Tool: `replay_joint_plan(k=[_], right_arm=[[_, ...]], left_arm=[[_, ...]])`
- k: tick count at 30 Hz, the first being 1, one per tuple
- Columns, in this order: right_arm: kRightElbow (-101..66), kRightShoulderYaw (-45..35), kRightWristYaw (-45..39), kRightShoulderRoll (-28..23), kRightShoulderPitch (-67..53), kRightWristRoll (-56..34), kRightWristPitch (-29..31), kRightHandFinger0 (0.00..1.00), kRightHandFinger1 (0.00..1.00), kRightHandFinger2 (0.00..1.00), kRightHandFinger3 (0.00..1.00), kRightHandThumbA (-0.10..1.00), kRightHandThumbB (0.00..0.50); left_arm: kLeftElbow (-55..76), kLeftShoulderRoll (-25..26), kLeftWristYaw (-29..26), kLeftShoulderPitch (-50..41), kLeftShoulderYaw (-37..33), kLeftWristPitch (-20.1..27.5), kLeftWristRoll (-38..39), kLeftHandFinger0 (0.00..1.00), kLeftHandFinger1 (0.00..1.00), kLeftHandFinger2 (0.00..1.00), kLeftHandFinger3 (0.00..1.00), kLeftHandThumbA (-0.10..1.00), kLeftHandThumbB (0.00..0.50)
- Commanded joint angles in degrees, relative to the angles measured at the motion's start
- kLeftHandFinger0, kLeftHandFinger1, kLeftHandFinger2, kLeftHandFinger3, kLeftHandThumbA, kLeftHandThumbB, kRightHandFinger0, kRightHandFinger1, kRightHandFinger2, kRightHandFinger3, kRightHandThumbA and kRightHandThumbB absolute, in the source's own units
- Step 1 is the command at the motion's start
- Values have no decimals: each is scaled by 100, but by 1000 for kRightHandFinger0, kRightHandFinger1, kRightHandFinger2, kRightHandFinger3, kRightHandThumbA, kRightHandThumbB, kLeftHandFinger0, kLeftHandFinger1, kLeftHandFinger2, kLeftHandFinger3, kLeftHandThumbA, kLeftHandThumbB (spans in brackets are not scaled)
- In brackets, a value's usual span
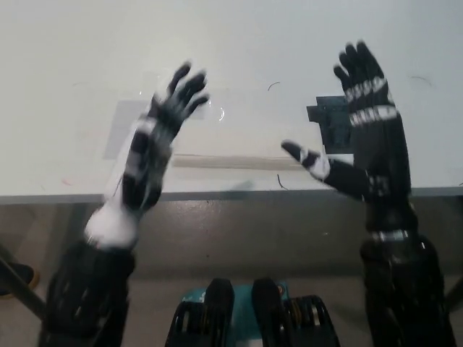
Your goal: A stack of napkins is kept in the middle of the table close to the robot and the robot places both its hands sideways on the stack. Then it moves its hands away from each other while pressing down on the napkins to make them smooth
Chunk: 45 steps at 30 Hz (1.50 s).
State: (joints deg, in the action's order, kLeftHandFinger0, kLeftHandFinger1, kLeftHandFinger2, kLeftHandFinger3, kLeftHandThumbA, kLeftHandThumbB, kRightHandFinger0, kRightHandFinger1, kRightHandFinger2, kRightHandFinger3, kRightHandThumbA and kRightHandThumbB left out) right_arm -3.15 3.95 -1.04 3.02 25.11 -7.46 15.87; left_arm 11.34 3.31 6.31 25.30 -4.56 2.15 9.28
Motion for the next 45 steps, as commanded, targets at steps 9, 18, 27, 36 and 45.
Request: replay_joint_plan(k=[9,18,27,36,45], right_arm=[[2632,-696,52,606,2112,-767,95,1000,1000,1000,1000,1000,242],[4350,-1071,218,686,3219,-640,721,1000,1000,1000,1000,1000,228],[5712,-1346,-40,701,3957,-859,1002,1000,1000,1000,1000,1000,189],[7054,-1573,-246,641,4337,-925,1106,1000,1000,1000,1000,1000,201],[7788,-1591,-129,573,4216,-798,1106,1000,1000,1000,1000,1000,258]], left_arm=[[-2755,-832,-327,2319,851,-666,642,1000,1000,1000,1000,1000,308],[-4736,-861,-282,3387,1177,-19,583,1000,1000,1000,1000,1000,294],[-5429,-814,-333,3674,1411,290,587,1000,1000,1000,1000,1000,281],[-6091,-597,-193,3581,1402,637,496,1000,1000,1000,1000,1000,294],[-6756,-525,-233,3420,1393,792,417,1000,1000,1000,1000,1000,295]])
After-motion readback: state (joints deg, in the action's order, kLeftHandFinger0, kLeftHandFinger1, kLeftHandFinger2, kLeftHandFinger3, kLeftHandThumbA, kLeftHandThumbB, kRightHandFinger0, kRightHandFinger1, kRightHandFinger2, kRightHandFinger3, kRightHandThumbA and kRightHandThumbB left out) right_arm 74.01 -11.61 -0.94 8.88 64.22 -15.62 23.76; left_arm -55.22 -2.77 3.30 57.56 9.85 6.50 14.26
